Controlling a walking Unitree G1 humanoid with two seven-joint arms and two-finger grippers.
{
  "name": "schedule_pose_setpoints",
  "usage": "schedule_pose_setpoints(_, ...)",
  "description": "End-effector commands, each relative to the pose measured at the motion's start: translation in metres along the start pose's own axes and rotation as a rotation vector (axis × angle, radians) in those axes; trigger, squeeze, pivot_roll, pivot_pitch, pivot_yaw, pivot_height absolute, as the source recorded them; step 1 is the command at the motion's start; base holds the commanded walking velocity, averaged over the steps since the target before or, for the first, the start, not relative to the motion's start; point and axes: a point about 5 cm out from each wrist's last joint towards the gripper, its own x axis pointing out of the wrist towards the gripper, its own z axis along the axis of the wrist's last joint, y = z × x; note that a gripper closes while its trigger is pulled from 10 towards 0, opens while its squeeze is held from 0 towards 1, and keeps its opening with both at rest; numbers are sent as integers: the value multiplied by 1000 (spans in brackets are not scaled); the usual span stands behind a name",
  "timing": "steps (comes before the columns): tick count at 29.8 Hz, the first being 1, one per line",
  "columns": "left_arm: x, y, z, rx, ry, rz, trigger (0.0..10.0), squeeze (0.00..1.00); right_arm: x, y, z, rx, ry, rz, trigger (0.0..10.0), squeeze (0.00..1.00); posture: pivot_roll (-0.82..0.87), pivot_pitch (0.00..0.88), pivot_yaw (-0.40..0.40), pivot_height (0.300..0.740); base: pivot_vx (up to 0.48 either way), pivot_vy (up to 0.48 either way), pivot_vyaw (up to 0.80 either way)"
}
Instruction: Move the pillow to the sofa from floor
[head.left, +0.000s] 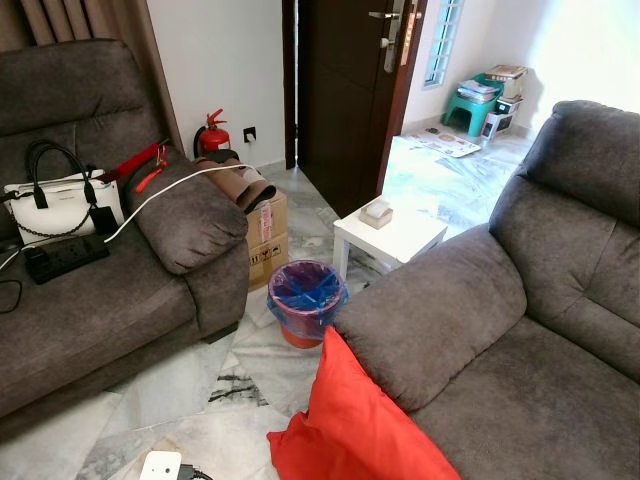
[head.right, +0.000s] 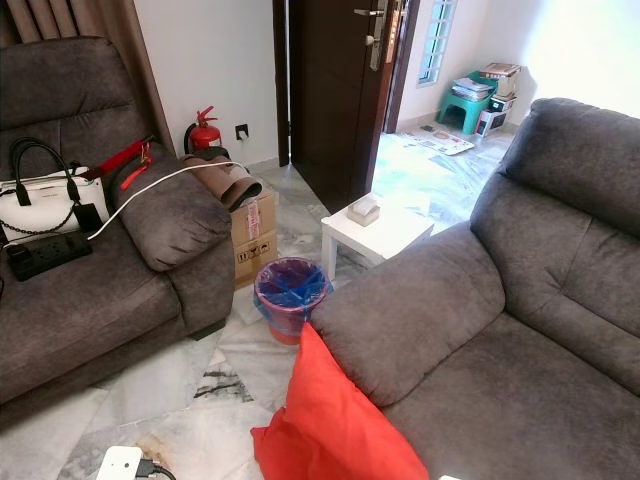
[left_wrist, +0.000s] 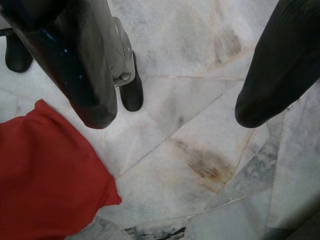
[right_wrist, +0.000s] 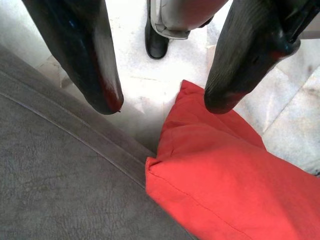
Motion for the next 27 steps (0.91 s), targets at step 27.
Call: schedule_pose_setpoints(27, -4, 19, -12, -25, 66, 47, 10000, 0, 6, 37, 9, 97, 24, 123, 10000, 0, 168, 95, 33, 740, 0, -52, 296)
